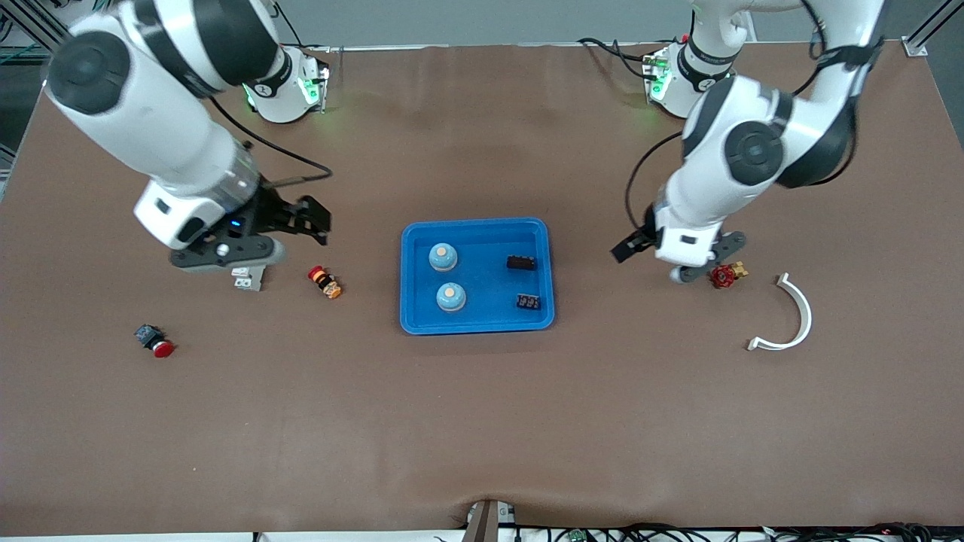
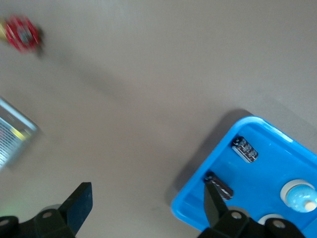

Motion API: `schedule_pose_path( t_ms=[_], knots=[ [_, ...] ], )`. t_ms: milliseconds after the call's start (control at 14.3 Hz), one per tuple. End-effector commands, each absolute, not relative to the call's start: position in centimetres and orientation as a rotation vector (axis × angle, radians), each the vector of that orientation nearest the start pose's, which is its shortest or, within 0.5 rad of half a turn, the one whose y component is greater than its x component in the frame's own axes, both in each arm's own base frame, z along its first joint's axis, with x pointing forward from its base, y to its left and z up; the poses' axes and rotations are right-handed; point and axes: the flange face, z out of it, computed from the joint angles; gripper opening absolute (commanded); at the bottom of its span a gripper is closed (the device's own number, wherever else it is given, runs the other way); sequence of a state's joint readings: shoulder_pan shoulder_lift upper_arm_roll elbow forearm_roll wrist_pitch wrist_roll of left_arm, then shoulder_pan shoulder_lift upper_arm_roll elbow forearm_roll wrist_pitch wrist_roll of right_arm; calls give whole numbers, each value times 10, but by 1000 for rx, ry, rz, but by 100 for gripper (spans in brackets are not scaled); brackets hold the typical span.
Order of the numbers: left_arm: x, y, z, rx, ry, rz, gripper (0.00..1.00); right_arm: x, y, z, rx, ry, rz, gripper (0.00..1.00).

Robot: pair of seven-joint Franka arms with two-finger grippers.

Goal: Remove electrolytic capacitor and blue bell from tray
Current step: 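Grasp a capacitor with the left gripper while the right gripper grasps a bell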

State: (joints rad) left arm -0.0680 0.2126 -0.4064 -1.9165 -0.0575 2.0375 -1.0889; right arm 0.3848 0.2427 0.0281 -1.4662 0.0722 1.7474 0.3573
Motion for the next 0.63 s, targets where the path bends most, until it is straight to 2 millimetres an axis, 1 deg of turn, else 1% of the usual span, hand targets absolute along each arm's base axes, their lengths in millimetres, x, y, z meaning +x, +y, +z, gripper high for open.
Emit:
schedule_pose_path(
  t_ms=[0,140,279,349,419,559],
  knots=[
    [528,-294,357,-2943,-1190,268,91,590,289,516,-3041,34,4,100],
    [526,-314,334,-2886,-1328,262,82,593,316,486,-3026,101,-19,100],
    [514,-343,312,-2834,-1423,248,78,592,345,459,-3010,176,-44,100],
    [509,-354,301,-2794,-1455,214,76,593,356,445,-3002,208,-54,100],
    [507,-360,293,-2755,-1499,175,75,596,363,430,-2997,230,-59,100],
    [499,-380,276,-2720,-1588,165,71,601,371,394,-3004,243,-46,100]
  ],
)
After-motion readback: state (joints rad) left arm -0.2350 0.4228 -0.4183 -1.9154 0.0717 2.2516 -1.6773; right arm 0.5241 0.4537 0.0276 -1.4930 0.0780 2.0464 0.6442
